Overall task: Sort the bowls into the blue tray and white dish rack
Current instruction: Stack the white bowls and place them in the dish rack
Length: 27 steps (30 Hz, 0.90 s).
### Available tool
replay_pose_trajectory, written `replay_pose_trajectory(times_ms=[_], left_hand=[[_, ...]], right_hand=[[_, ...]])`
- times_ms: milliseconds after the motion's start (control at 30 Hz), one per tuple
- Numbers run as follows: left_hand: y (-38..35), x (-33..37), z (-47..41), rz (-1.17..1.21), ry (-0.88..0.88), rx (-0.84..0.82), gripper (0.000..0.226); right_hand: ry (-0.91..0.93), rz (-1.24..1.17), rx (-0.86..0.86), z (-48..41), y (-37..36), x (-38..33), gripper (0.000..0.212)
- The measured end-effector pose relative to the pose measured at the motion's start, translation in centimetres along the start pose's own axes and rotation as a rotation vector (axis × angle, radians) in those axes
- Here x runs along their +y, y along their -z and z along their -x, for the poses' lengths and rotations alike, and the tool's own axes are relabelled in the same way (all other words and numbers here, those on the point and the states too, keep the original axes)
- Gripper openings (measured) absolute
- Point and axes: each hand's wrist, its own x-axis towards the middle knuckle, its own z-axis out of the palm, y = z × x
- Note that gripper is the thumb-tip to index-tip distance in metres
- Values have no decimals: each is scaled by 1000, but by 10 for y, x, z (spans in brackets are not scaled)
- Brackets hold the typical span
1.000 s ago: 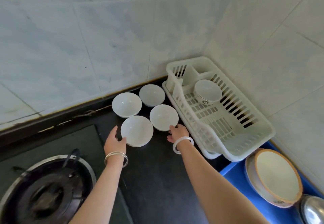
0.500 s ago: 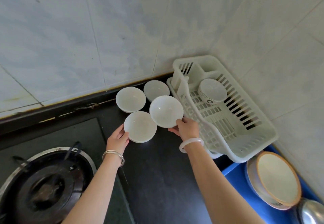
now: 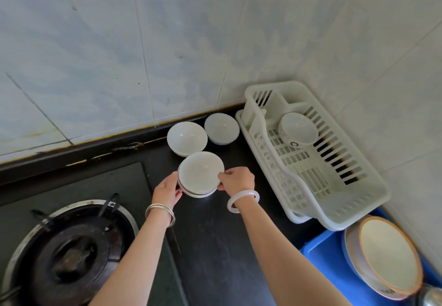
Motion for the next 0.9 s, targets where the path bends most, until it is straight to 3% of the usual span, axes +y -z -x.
replay_pose_trajectory(times_ms=[133,333,467,600,900], left_hand=[[0,-2,-4,-69,-36,-10,37],[1,0,-6,-118,-23,-29,40],[1,3,-4,-94,12,-35,39],[-4,6,2,-63,30,-28,37],[-44,31,33,-117,-92,-127,29]], right_hand=[[-24,49,-7,-4,-5,3,18],[-24,65,-71,-16,-3,7,4],[-118,-175,-263,-24,-1,12,41],[-108,-214,-325,-28,1,12,46],[-54,-424,-184,-19,55,3,8]])
